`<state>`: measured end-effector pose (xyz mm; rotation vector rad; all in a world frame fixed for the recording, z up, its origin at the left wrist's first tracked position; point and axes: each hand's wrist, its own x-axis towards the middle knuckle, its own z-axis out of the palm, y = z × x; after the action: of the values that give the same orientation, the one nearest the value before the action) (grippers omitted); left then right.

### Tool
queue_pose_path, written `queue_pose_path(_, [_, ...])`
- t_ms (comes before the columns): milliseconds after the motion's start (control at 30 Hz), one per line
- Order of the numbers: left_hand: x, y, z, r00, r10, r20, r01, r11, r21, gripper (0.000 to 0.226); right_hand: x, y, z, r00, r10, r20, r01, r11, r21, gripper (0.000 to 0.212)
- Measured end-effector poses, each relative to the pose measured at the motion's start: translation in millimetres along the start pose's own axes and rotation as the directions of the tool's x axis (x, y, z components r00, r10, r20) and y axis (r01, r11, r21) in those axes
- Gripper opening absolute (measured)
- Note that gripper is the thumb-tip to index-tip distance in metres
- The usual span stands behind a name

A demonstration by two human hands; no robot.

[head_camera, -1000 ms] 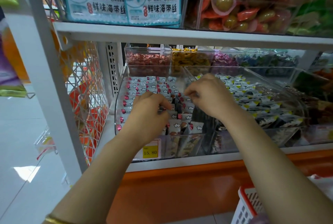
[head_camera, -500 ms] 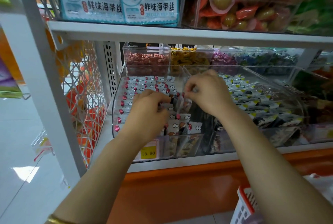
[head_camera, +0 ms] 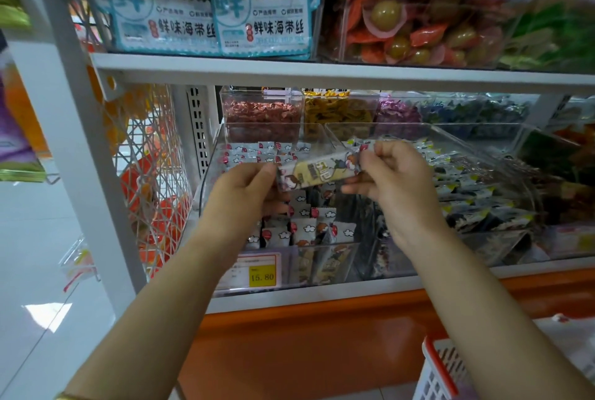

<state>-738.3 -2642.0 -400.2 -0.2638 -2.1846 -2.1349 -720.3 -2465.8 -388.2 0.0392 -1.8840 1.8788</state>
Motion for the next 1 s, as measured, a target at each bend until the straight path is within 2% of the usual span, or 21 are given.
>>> queue_pose_path(100, [-1.1,0.8,-5.3,0.998,-0.057,-0.033,0.052,0.986,-0.157,0.026,-5.1,2.2,2.0,0.980,0.163,0.111,-0.192,0.918,0.348,0.009])
queue_pose_path(167, [-1.3,1.6,-7.2,0.994,-0.082,-0.073,0.064,0.973,-0.221,0.026,-7.9,4.0,2.2,0.951,0.222,0.214,-0.299,0.830,0.470,0.007])
queue_pose_path(267, [-1.9,0.8,-8.4,0.984,-0.104,-0.143,0.066,0.966,-0.250,0.024,-12.4,6.8,4.8,0.929,0.234,0.287,-0.355,0.783,0.510,0.016])
queue_pose_path(433, [-3.8,-0.7,-11.3,0.980,-0.037,-0.193,0.011,0.991,-0.133,0.020,-14.2,6.2,8.9,0.919,0.248,0.306,-0.386,0.718,0.579,0.013])
queue_pose_path(567, [-7.0,-0.6,-15.1,0.997,-0.015,-0.073,0.011,0.998,-0.059,0.025,-13.5,6.8,10.8,0.903,0.326,0.279,-0.427,0.624,0.654,0.008])
queue_pose_path(700, [-7.9,0.9,-20.0,0.997,0.012,0.081,0.001,0.989,-0.150,0.018,-11.7,6.1,8.9,0.900,0.375,0.221,-0.410,0.557,0.722,0.010])
queue_pose_path(800, [-6.3,3.8,-22.3,0.989,0.026,0.145,0.016,0.960,-0.280,0.011,-10.9,5.7,7.0,0.907,0.362,0.215,-0.400,0.587,0.704,0.010])
queue_pose_path(867, [-5.6,4.4,-24.2,0.985,0.050,0.168,0.002,0.956,-0.292,0.009,-9.9,6.1,5.5,0.917,0.345,0.199,-0.384,0.634,0.671,0.010])
queue_pose_path(933, [-5.7,3.3,-25.8,0.980,0.108,0.165,-0.074,0.977,-0.201,0.010,-8.8,5.9,3.7,0.936,0.306,0.177,-0.348,0.716,0.605,0.011])
queue_pose_path(1000, [-6.6,1.7,-25.7,0.972,0.188,0.142,-0.185,0.982,-0.033,0.010,-8.8,5.7,2.6,0.959,0.238,0.154,-0.283,0.827,0.485,0.012])
